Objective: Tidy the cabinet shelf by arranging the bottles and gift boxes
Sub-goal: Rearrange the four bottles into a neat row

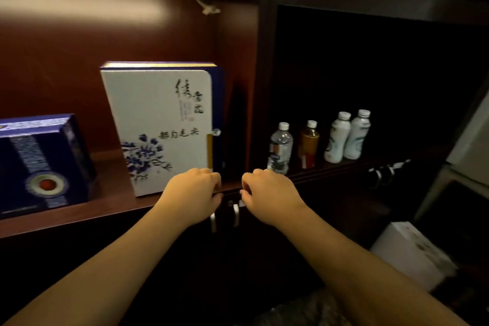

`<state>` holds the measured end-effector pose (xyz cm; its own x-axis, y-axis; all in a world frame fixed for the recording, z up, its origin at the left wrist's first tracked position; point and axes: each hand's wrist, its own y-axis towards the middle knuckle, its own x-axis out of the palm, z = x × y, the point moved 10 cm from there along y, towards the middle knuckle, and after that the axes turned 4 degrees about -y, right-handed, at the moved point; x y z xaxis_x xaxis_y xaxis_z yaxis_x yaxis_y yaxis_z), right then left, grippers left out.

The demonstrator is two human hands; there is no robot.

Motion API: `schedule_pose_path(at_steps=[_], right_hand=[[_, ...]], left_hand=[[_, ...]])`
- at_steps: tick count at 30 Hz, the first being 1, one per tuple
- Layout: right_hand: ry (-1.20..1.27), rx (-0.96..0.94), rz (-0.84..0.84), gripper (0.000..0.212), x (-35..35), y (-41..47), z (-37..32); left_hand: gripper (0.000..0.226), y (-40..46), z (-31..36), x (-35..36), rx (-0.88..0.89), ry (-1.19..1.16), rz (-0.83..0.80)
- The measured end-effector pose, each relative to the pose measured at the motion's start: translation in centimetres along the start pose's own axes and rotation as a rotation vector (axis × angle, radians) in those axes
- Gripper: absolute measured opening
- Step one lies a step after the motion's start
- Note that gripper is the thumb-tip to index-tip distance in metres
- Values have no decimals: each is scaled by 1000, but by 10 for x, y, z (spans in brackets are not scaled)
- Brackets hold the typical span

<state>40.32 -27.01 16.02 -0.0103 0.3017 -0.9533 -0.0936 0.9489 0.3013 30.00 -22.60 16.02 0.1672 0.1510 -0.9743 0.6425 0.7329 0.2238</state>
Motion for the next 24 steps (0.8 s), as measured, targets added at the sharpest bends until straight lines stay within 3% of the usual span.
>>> schedule_pose_path(at_steps=[10,17,24], right_hand=[[-43,171,17,21,-13,-28,147],[-95,238,14,16,-14,17,233],[-98,296,-47,16,-15,89,297]], left_hand=[[18,101,91,4,134,-14,11],[25,211,98,-5,189,-76,34],[34,303,104,-13,137,-122,114]])
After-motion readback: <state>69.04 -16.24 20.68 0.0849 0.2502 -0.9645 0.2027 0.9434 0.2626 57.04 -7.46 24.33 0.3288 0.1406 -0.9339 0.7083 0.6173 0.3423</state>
